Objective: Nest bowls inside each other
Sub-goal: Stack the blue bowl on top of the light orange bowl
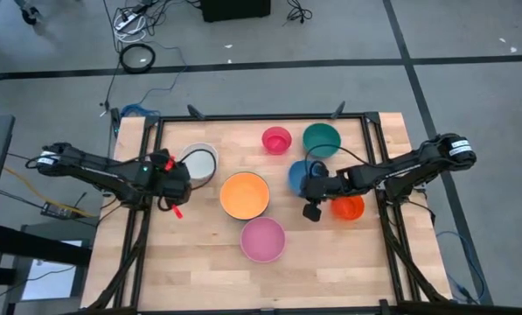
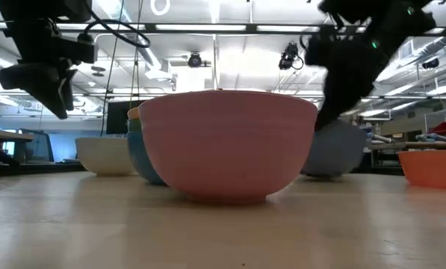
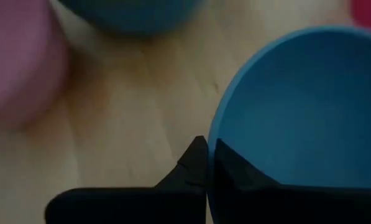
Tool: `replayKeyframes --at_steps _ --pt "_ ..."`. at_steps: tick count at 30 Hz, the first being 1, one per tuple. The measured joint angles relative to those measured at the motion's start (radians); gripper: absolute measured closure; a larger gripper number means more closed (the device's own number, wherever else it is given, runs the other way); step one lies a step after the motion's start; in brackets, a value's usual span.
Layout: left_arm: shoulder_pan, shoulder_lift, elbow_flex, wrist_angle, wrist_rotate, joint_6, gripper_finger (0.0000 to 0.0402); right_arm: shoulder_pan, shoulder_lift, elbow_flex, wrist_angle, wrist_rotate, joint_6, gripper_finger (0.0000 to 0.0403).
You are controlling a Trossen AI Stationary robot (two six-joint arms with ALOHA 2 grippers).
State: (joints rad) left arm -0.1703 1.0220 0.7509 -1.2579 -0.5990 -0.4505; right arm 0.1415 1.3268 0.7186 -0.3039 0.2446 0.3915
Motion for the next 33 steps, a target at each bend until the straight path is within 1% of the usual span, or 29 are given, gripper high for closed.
replayKeyframes --at_steps 4,8,10,14,16,17,19,24,27,30,33 --pt "0.0 -0.01 0.0 0.001 -0.007 -0.021 0.0188 0.001 0.001 0.094 0.066 0.012 -0.084 0.0402" --pt "0.0 -0.009 0.0 0.0 -0.015 -0.027 0.0188 0.01 0.001 0.191 0.067 0.043 -0.156 0.0402" --pt "0.0 -0.009 0.0 -0.002 -0.018 -0.03 0.0188 0.016 0.001 0.228 0.108 0.038 -0.186 0.0402" --pt "0.0 -0.009 0.0 -0.006 -0.033 -0.056 0.0188 0.016 0.025 0.263 0.243 -0.048 -0.22 0.0403" --pt "0.0 -0.009 0.0 -0.005 -0.043 -0.074 0.0188 0.016 0.064 0.278 0.331 -0.096 -0.221 0.0403" --pt "0.0 -0.009 0.001 -0.013 -0.047 -0.086 0.0188 0.016 0.088 0.287 0.336 -0.117 -0.221 0.0403" --pt "0.0 -0.009 0.004 -0.017 -0.067 -0.104 0.0188 0.015 0.15 0.325 0.334 -0.138 -0.231 0.0403" --pt "0.0 -0.009 0.004 -0.019 -0.067 -0.109 0.0188 0.015 0.296 0.439 0.302 -0.173 -0.264 0.0403" --pt "0.0 -0.009 0.004 -0.02 -0.067 -0.111 0.0188 0.015 0.366 0.515 0.221 -0.179 -0.267 0.0403" --pt "0.0 -0.009 0.006 -0.021 -0.068 -0.111 0.0188 0.014 0.421 0.562 0.134 -0.184 -0.248 0.0399" --pt "0.0 -0.009 0.006 -0.024 -0.081 -0.117 0.0188 0.013 0.453 0.581 0.104 -0.2 -0.219 0.0387"
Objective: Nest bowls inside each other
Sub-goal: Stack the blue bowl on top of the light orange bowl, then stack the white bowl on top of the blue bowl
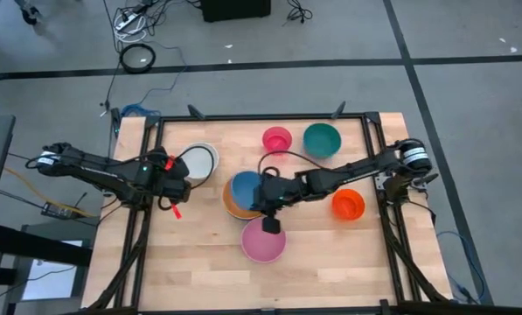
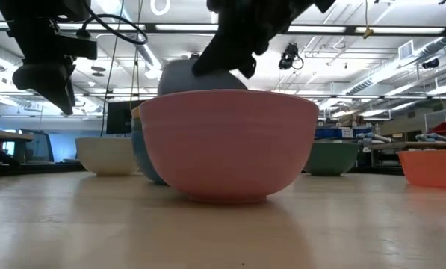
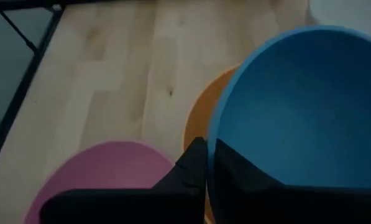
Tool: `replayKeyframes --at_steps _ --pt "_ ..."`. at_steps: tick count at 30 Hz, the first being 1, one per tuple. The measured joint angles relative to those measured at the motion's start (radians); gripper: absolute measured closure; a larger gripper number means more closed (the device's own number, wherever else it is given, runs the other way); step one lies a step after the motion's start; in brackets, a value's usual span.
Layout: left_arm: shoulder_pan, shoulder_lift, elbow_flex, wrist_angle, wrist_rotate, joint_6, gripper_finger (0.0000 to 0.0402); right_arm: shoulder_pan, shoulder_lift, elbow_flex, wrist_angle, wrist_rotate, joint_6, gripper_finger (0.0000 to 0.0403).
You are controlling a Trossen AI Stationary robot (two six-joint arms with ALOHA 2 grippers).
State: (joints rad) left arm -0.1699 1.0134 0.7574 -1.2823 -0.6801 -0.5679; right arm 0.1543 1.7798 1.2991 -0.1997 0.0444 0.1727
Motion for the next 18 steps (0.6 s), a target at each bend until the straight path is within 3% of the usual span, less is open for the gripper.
replayKeyframes --at_steps 12,18 --pt "0.027 0.0 0.0 0.009 -0.002 0.024 0.0188 0.002 -0.009 0.004 -0.025 -0.038 0.02 0.0322" --pt "0.073 0.0 0.0 0.024 0.025 0.068 0.0188 0.003 -0.104 0.011 -0.015 0.021 0.002 0.0307"
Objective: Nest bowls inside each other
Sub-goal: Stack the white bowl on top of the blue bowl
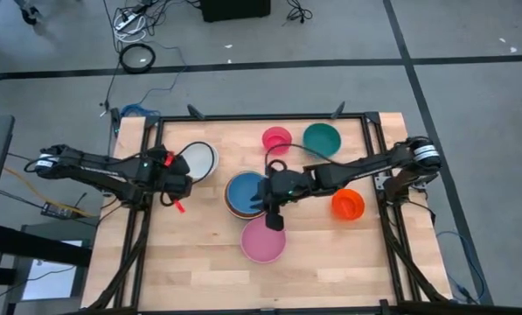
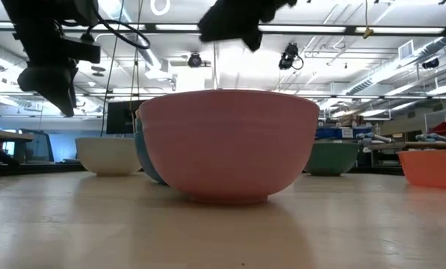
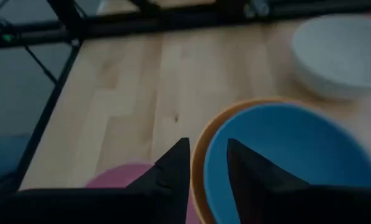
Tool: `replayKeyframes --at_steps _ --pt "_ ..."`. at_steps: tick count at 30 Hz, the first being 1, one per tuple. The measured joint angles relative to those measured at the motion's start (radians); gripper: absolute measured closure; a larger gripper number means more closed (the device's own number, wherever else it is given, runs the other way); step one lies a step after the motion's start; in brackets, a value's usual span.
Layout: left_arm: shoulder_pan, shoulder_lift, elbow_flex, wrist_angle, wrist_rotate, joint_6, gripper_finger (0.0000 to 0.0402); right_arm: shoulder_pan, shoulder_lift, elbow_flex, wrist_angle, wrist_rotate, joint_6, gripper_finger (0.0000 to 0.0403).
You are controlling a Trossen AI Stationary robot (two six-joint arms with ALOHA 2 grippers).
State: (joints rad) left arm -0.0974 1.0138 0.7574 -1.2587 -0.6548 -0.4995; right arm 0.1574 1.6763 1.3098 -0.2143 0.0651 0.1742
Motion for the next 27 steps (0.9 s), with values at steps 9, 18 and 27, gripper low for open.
replayKeyframes --at_steps 9,18,27 --pt "0.073 0.025 -0.009 0.089 0.185 0.175 0.0188 0.0 -0.177 0.0 -0.015 0.068 -0.058 0.0304" --pt "0.099 0.08 0.038 0.4 0.288 0.632 0.0188 0.0 -0.23 0.0 -0.097 0.109 -0.051 0.0294" --pt "0.229 0.101 0.068 0.298 0.361 0.702 0.0188 0.02 -0.213 -0.002 -0.153 0.125 -0.02 0.0292"
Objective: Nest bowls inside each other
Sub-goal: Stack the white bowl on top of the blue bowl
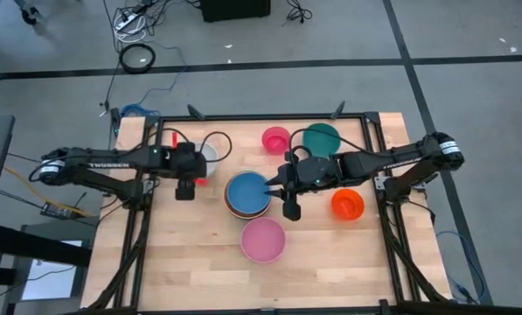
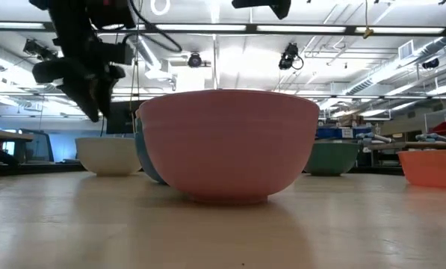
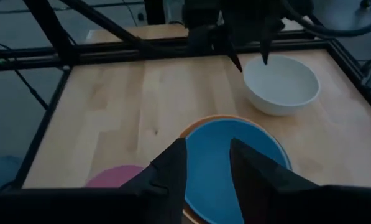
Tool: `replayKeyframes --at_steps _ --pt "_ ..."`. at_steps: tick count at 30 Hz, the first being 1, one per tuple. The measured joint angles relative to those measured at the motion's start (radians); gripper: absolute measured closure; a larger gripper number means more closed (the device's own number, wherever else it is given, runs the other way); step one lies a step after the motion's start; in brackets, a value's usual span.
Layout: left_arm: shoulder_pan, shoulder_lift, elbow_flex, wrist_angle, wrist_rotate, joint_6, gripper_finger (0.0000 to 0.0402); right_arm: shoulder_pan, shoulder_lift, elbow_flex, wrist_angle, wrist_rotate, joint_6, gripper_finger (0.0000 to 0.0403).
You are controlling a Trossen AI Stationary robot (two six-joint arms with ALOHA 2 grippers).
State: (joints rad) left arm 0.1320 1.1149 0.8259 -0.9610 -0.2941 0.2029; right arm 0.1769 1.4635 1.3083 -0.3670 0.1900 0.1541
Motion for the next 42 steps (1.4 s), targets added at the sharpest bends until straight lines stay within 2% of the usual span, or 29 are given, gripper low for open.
replayKeyframes --at_steps 7,9,14,23,25,29,34,37,42 --pt "0.099 0.046 -0.024 0.034 0.131 0.047 0.0188 0.001 0.007 0.0 -0.001 0.004 0.026 0.0292" --pt "0.116 0.07 -0.028 0.026 0.141 0.054 0.0189 0.001 0.007 0.0 -0.002 0.004 0.027 0.0292" --pt "0.14 0.126 -0.028 0.045 0.211 0.063 0.0212 0.004 0.007 0.0 -0.004 0.004 0.03 0.0292" --pt "0.215 0.235 -0.028 0.112 0.208 0.091 0.0274 0.006 0.007 0.0 -0.009 0.004 0.036 0.0292" --pt "0.229 0.253 -0.028 0.108 0.203 0.101 0.0301 0.006 0.007 0.0 -0.012 0.004 0.036 0.0292" --pt "0.241 0.268 -0.028 0.105 0.203 0.103 0.0385 0.006 0.007 0.0 -0.013 0.005 0.037 0.0292" --pt "0.239 0.251 -0.027 0.102 0.189 0.089 0.0395 0.006 0.007 0.0 -0.02 0.03 0.035 0.0292" --pt "0.222 0.227 -0.004 0.074 0.125 0.074 0.0396 0.006 0.007 0.0 -0.035 0.048 0.032 0.0292" --pt "0.179 0.158 0.103 0.011 0.104 0.029 0.0397 0.006 0.007 0.0 -0.078 0.083 0.055 0.0292"
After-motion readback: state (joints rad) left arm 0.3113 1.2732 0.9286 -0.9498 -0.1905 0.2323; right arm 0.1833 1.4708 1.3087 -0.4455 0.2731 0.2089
